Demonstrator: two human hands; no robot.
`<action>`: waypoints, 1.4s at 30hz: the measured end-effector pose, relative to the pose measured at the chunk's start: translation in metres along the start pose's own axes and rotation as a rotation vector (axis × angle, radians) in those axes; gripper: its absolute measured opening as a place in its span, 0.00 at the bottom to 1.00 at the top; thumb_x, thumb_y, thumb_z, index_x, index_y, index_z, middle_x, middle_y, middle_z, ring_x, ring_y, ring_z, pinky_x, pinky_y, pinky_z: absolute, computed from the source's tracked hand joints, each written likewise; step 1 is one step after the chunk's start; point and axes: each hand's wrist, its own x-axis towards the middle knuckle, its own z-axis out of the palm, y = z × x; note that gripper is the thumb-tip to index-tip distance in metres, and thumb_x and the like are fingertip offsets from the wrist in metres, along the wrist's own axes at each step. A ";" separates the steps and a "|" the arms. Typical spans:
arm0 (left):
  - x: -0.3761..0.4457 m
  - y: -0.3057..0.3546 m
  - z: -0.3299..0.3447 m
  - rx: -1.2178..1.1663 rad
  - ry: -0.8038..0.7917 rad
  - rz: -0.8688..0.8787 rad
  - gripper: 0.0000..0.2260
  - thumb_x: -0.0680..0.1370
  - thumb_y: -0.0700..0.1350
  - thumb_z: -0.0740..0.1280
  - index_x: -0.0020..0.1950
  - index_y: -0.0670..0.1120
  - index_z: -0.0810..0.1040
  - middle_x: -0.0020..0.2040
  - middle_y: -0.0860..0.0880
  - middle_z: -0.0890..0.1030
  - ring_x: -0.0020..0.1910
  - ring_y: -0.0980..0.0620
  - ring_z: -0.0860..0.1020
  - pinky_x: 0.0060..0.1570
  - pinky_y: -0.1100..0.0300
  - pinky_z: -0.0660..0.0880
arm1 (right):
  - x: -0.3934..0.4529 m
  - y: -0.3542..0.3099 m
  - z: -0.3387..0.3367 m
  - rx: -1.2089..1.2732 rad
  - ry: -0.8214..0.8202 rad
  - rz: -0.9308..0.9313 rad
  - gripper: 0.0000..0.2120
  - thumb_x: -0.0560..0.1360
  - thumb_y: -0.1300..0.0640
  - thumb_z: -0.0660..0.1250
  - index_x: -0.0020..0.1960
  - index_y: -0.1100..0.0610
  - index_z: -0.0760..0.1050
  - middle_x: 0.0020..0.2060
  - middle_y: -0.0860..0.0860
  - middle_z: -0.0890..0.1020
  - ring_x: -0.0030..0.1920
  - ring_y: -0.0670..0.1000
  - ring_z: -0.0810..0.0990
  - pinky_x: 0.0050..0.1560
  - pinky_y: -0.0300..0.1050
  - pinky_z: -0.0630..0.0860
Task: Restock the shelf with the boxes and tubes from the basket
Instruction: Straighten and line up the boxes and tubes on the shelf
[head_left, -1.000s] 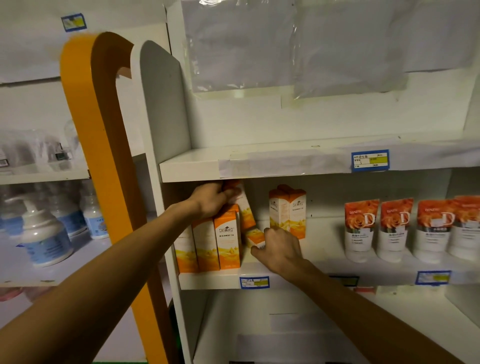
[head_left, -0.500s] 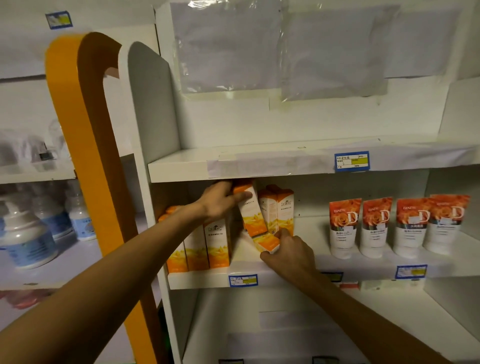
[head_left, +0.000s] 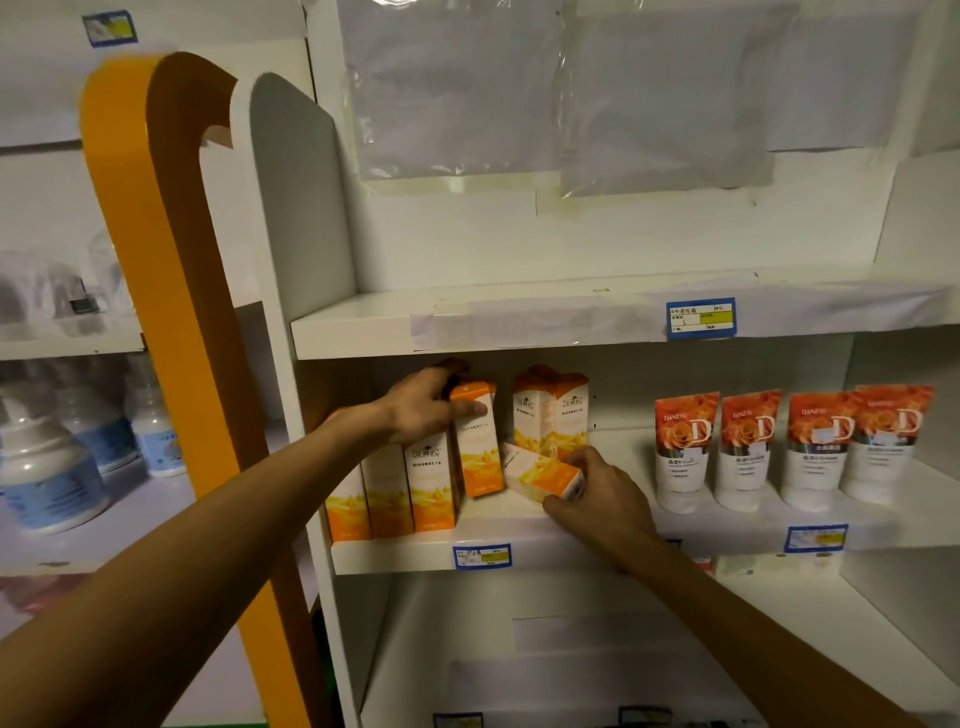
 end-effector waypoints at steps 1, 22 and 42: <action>0.001 -0.001 0.001 0.025 -0.003 0.000 0.46 0.63 0.67 0.71 0.76 0.48 0.66 0.64 0.47 0.79 0.61 0.48 0.78 0.64 0.47 0.75 | 0.000 0.001 -0.001 -0.006 -0.023 0.009 0.32 0.71 0.40 0.72 0.70 0.49 0.65 0.61 0.49 0.79 0.57 0.53 0.79 0.54 0.49 0.78; 0.009 0.007 0.000 0.081 -0.126 0.040 0.29 0.72 0.53 0.76 0.71 0.49 0.72 0.62 0.52 0.78 0.59 0.53 0.78 0.58 0.57 0.77 | -0.023 -0.011 -0.022 0.680 0.180 0.059 0.16 0.73 0.58 0.75 0.59 0.60 0.79 0.49 0.51 0.83 0.36 0.41 0.81 0.30 0.30 0.75; 0.003 0.011 -0.008 0.086 -0.244 -0.036 0.27 0.71 0.45 0.77 0.67 0.50 0.71 0.59 0.50 0.79 0.56 0.52 0.80 0.57 0.55 0.79 | 0.013 -0.038 0.017 0.764 -0.199 0.049 0.21 0.78 0.64 0.68 0.69 0.55 0.70 0.61 0.51 0.80 0.63 0.54 0.79 0.63 0.57 0.77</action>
